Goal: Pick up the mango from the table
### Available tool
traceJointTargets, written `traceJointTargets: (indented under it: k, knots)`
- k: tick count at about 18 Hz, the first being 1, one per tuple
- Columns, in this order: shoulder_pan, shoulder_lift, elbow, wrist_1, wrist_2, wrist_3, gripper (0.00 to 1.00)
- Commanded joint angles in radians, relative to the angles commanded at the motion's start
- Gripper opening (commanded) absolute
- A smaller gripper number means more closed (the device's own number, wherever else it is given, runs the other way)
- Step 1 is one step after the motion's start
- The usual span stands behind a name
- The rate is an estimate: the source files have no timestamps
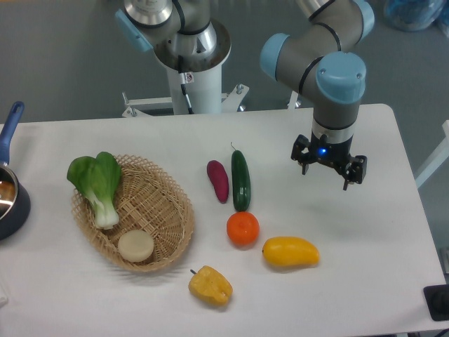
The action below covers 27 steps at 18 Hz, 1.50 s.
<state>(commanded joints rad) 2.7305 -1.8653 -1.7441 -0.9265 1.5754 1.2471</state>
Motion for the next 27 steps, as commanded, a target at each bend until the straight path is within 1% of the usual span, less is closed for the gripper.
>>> traceJointTargets:
  k: [7, 9, 10, 11, 12, 13, 15, 19, 22, 24, 27]
  knots:
    - [-0.003, -0.005, 0.002, 0.006, -0.008, -0.002, 1.00]
    - [-0.012, -0.018, -0.009, 0.044, -0.009, 0.000, 1.00]
    - [-0.021, -0.026, -0.017, 0.073, -0.009, 0.002, 1.00]
    - [-0.035, -0.044, -0.021, 0.104, -0.009, -0.003, 1.00]
    - [-0.044, -0.060, -0.020, 0.119, -0.008, 0.001, 1.00]
    - [-0.049, -0.070, -0.011, 0.120, -0.009, 0.008, 1.00]
    - [-0.081, -0.104, 0.020, 0.123, -0.008, 0.055, 1.00]
    - [-0.133, -0.139, 0.044, 0.124, -0.009, 0.093, 1.00]
    - [-0.140, -0.187, 0.086, 0.129, -0.008, 0.199, 1.00]
    - [-0.141, -0.213, 0.106, 0.127, -0.006, 0.201, 1.00]
    - [-0.141, -0.233, 0.120, 0.129, -0.006, 0.225, 1.00]
